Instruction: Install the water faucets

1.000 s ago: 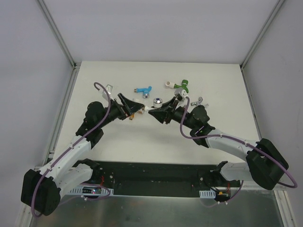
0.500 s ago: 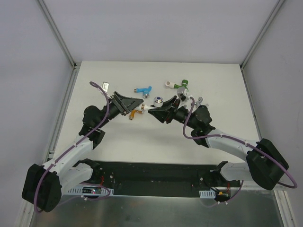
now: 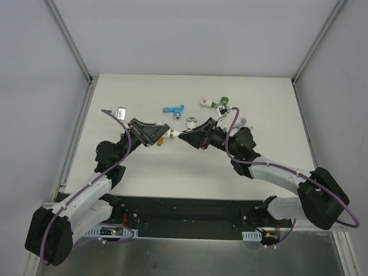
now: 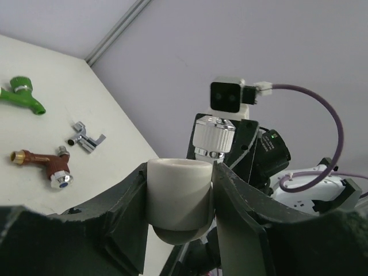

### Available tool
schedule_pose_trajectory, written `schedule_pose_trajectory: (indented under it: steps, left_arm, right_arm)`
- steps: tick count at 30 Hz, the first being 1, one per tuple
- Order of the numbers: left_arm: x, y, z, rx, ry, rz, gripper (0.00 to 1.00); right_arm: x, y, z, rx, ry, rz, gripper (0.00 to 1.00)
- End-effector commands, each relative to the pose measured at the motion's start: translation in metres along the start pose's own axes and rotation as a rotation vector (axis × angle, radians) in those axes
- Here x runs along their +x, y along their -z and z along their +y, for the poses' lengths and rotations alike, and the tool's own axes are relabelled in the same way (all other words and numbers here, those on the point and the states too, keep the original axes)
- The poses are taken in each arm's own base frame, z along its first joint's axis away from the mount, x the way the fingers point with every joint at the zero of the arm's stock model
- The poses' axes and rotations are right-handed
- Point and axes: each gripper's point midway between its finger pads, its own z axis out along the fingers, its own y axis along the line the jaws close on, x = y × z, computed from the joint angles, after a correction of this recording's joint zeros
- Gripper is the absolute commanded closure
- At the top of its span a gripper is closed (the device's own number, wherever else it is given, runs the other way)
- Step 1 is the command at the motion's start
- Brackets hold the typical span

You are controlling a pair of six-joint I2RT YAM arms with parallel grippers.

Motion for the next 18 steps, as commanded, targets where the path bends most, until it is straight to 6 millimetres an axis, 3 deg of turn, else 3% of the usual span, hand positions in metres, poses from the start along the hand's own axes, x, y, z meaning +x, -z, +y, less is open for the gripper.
schedule_pose_trajectory:
  steps: [1,6,10,14,18]
  left_arm:
    - [-0.008,0.011,-0.036,0.188,-0.301,-0.052,1.00]
    - [-0.002,0.014,-0.053,0.313,-0.398,-0.054,1.00]
    - [0.000,0.014,-0.051,0.332,-0.424,-0.065,1.00]
    - [-0.021,0.015,-0.036,0.227,-0.380,-0.195,1.00]
    - [-0.040,0.021,0.003,0.008,-0.242,-0.315,1.00]
  right_arm:
    - [-0.051,-0.011,-0.019,0.156,-0.353,-0.171,1.00]
    - [-0.042,-0.020,-0.037,0.253,-0.661,-0.146,1.00]
    - [-0.033,-0.027,-0.044,0.271,-0.832,-0.122,0.96]
    - [-0.026,-0.026,-0.050,0.293,-0.866,-0.103,0.76]
    - [-0.030,-0.017,-0.056,0.311,-0.725,-0.112,0.51]
